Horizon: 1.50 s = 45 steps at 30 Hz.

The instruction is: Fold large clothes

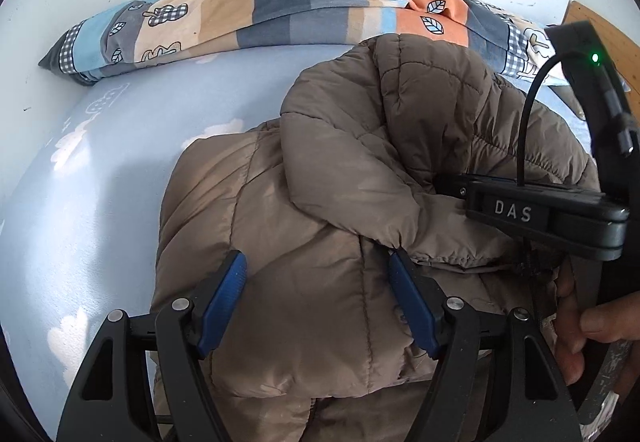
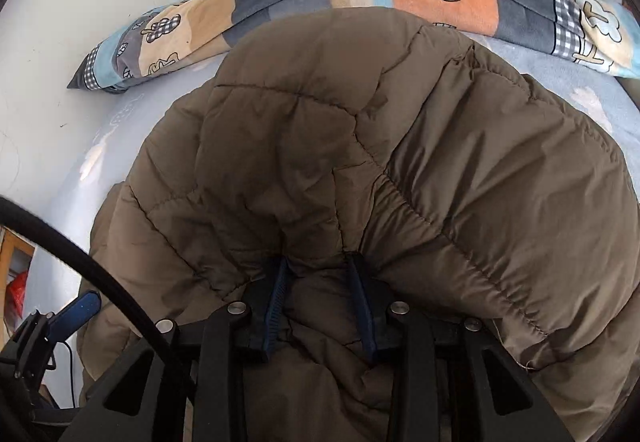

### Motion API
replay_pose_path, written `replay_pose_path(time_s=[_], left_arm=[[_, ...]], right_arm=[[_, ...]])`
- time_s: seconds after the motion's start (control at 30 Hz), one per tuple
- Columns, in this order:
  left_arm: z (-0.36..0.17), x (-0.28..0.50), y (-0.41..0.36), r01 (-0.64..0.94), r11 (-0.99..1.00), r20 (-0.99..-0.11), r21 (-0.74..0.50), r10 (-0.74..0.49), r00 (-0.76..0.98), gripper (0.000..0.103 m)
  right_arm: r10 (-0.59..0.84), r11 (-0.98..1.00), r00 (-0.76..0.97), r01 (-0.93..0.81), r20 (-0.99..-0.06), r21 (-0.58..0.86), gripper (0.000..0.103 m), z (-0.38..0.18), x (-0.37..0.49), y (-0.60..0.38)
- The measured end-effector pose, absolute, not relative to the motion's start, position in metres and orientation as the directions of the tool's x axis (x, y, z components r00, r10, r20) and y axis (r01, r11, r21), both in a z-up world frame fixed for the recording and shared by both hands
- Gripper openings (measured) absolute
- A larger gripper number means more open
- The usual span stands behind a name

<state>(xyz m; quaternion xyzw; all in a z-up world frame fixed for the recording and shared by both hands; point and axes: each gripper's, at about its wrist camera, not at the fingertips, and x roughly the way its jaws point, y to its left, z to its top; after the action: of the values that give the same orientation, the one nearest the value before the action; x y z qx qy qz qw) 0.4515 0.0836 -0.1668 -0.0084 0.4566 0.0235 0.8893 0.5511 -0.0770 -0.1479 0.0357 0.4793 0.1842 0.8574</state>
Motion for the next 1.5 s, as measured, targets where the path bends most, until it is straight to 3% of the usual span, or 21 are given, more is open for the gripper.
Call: replay_pose_path(time_s=[0.3, 0.43, 0.6, 0.87, 1.5], left_arm=[[-0.147, 0.440, 0.078, -0.020, 1.000, -0.772, -0.020, -0.003, 0.635, 0.073], [-0.145, 0.434, 0.068, 0.004, 1.000, -0.760, 0.016, 0.010, 0.649, 0.073], [-0.146, 0.430, 0.055, 0.029, 0.997, -0.743, 0.076, 0.037, 0.669, 0.073], [-0.153, 0.432, 0.044, 0.054, 0.985, -0.734, 0.163, 0.084, 0.674, 0.073], [-0.156, 0.434, 0.044, 0.062, 0.981, -0.738, 0.182, 0.094, 0.668, 0.073]], right_arm=[[0.419, 0.903, 0.569, -0.342, -0.708, 0.259, 0.035, -0.083, 0.474, -0.120], [0.371, 0.923, 0.588, -0.321, -0.718, 0.213, 0.035, -0.075, 0.428, -0.145], [0.369, 0.929, 0.617, -0.262, -0.696, 0.261, 0.037, -0.083, 0.390, -0.180], [0.364, 0.931, 0.575, -0.210, -0.733, 0.298, 0.037, -0.112, 0.413, -0.192], [0.343, 0.939, 0.516, -0.203, -0.785, 0.278, 0.037, -0.131, 0.418, -0.182]])
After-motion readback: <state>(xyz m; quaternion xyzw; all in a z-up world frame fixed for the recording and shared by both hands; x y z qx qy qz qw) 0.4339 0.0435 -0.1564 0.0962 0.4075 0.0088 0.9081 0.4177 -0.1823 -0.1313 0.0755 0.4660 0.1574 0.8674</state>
